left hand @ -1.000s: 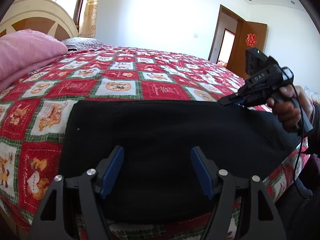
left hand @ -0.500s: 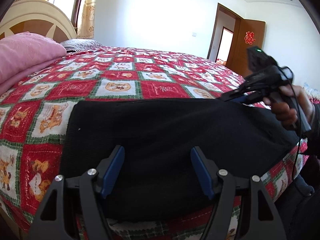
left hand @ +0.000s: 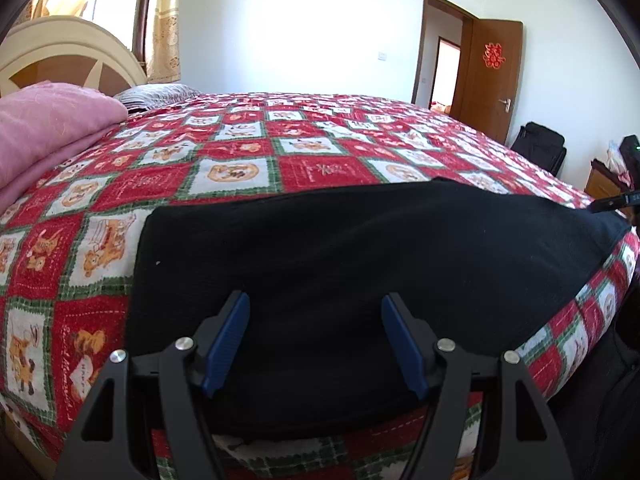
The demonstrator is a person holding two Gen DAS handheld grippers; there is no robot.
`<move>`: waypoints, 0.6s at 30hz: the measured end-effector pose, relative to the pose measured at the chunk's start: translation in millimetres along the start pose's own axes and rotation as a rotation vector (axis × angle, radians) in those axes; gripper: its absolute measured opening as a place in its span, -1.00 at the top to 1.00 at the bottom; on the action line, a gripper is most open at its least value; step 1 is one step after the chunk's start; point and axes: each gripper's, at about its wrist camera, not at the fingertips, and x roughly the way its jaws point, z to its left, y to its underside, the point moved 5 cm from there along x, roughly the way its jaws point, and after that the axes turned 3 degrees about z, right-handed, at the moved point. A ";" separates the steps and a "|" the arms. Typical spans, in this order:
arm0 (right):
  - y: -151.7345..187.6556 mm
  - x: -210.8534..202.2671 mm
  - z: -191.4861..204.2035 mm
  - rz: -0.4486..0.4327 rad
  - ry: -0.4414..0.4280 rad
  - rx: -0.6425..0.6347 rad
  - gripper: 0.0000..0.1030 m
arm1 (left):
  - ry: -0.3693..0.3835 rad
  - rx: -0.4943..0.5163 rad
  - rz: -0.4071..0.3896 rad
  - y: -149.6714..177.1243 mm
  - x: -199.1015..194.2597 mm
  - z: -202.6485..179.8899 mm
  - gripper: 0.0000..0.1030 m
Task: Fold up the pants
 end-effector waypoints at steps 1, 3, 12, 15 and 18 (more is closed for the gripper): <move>4.0 -7.3 -8.6 -0.008 0.028 0.007 -0.20 | 0.002 0.008 -0.003 1.2 0.4 0.2 -0.41; 19.2 -18.7 -29.7 -0.008 0.060 0.032 -0.20 | 0.006 0.015 -0.009 3.3 -0.4 0.5 -0.40; 75.8 -14.4 -53.9 0.064 0.061 0.099 -0.17 | -0.001 0.018 0.003 2.0 -3.3 -1.8 -0.40; 76.7 -27.6 -52.0 0.029 0.060 0.107 -0.16 | -0.025 0.018 0.009 -1.2 -7.9 -5.1 -0.40; 83.8 -28.8 -51.3 0.051 0.108 0.130 -0.08 | -0.027 0.014 -0.020 -8.7 -16.3 -8.2 -0.43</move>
